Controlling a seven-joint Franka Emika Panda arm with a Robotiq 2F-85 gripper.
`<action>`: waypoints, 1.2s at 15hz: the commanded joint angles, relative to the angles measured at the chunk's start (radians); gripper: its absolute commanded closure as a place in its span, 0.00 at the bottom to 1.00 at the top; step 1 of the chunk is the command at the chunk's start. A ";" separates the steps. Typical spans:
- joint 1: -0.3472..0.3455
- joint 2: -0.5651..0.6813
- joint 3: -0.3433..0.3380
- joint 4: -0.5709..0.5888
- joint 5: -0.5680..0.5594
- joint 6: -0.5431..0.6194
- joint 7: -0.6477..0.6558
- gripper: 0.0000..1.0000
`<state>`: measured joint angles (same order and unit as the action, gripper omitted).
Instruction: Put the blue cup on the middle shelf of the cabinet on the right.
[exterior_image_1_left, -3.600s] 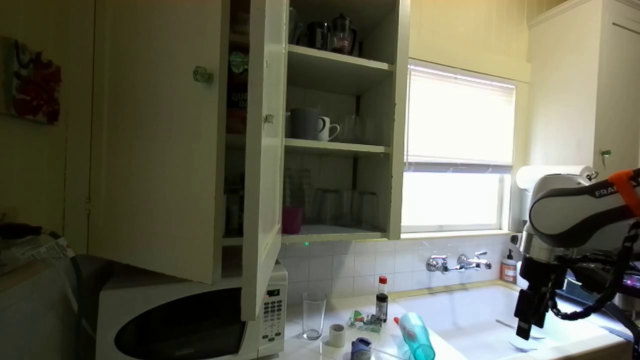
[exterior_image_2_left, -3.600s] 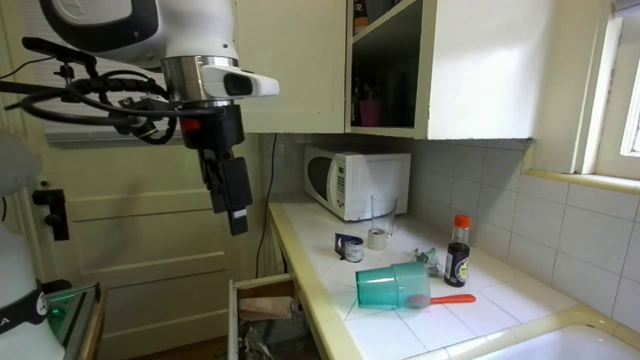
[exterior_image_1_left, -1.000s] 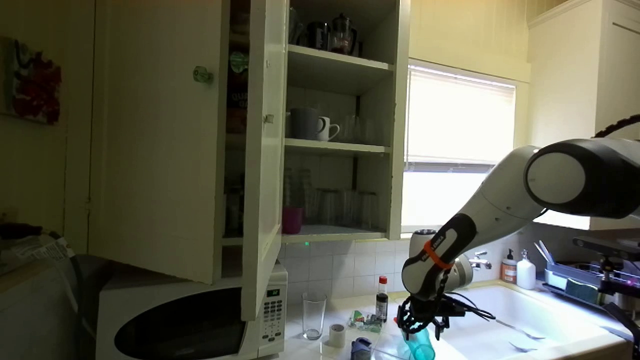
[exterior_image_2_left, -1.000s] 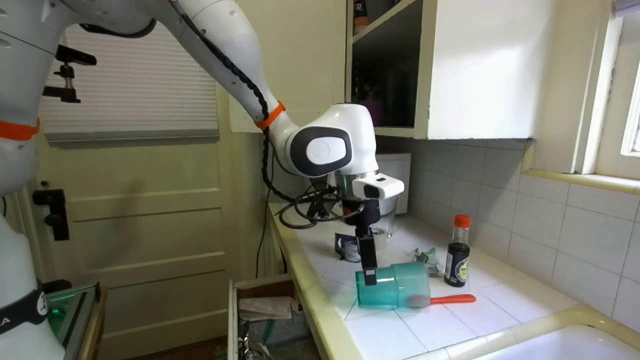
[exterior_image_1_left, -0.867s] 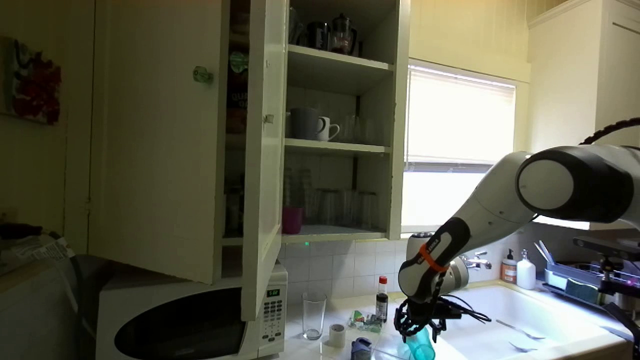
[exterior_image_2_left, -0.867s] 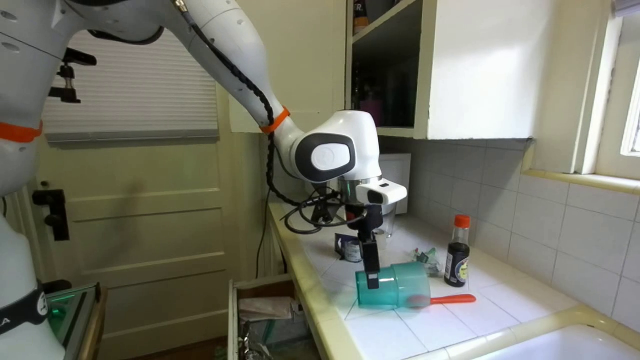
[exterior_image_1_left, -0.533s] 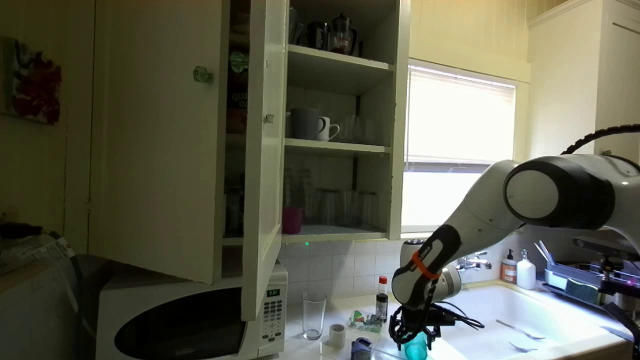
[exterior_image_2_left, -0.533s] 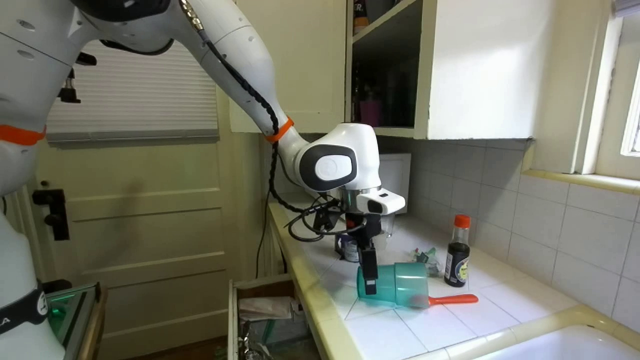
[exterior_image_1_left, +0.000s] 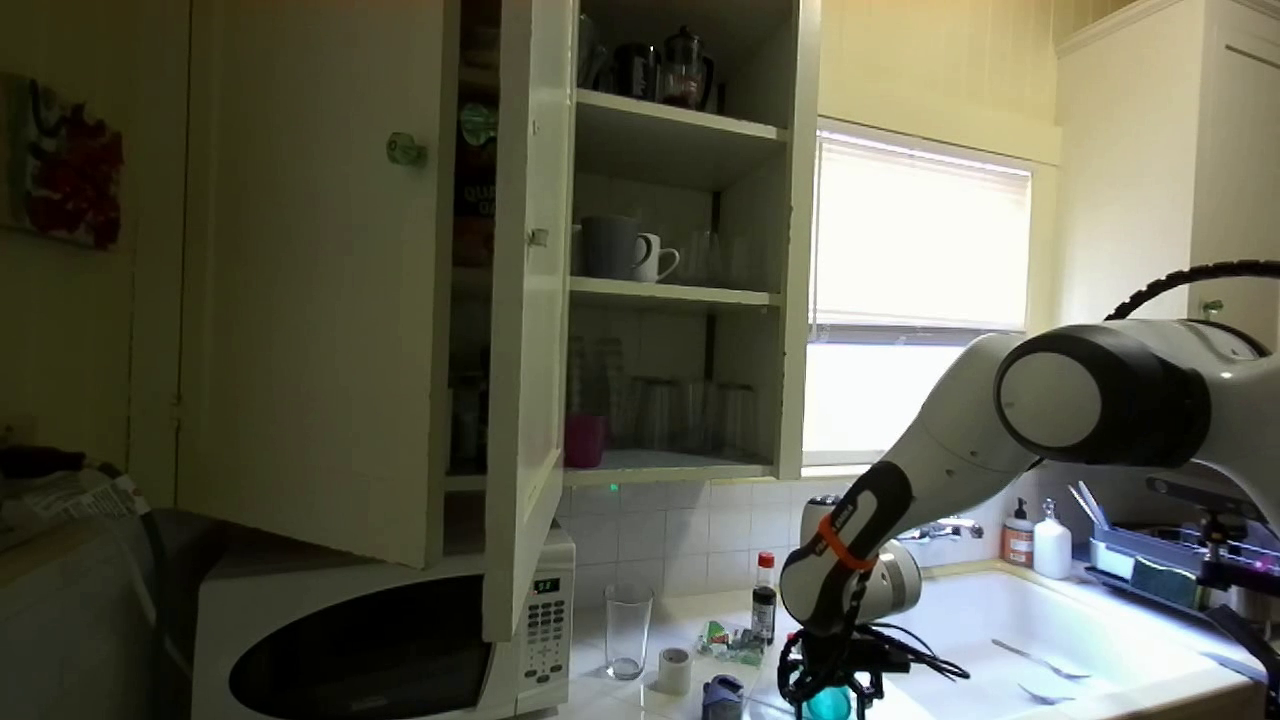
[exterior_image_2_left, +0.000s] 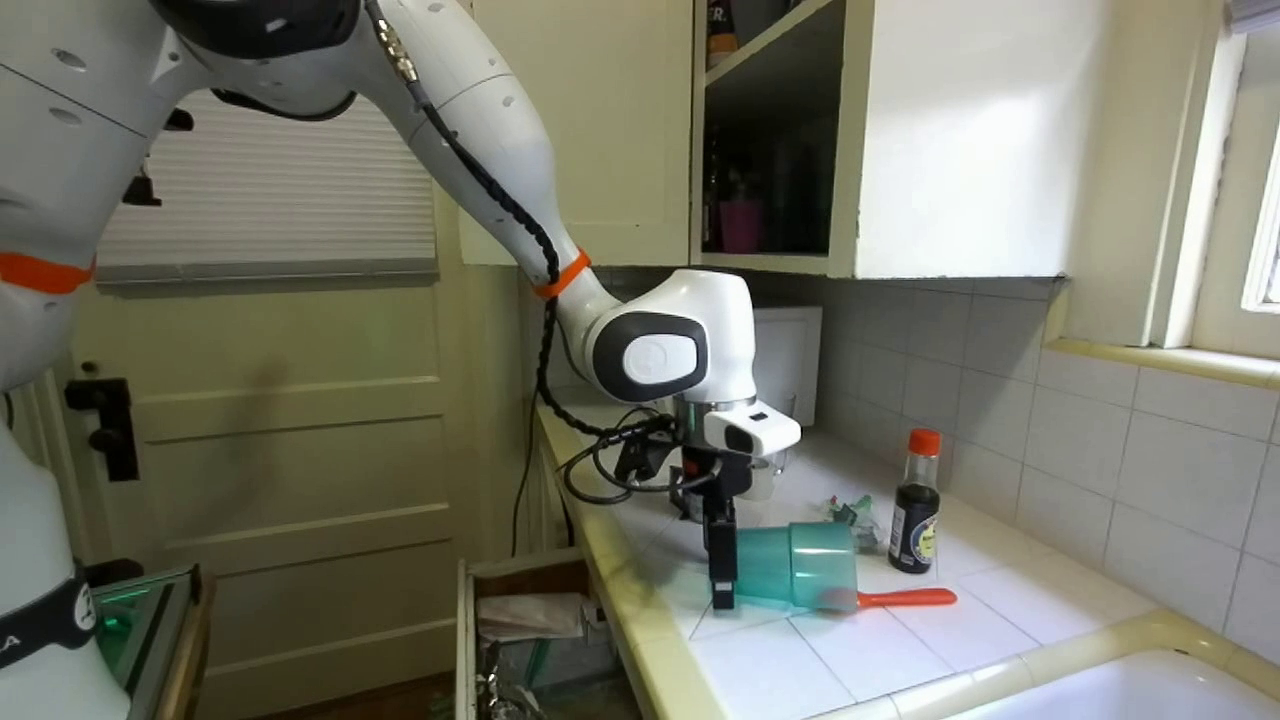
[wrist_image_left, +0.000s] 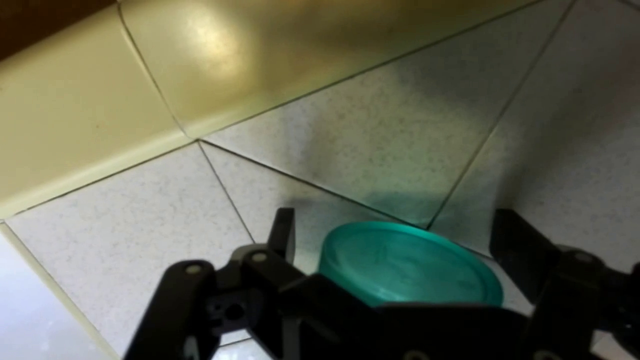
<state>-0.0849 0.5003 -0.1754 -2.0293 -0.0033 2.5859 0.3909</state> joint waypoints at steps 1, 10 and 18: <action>0.017 -0.007 -0.013 -0.016 0.024 0.018 0.016 0.00; -0.026 -0.085 0.038 -0.130 0.129 0.157 -0.056 0.00; -0.046 -0.109 0.039 -0.180 0.220 0.198 -0.075 0.00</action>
<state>-0.1134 0.4188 -0.1399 -2.1697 0.1833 2.7595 0.3433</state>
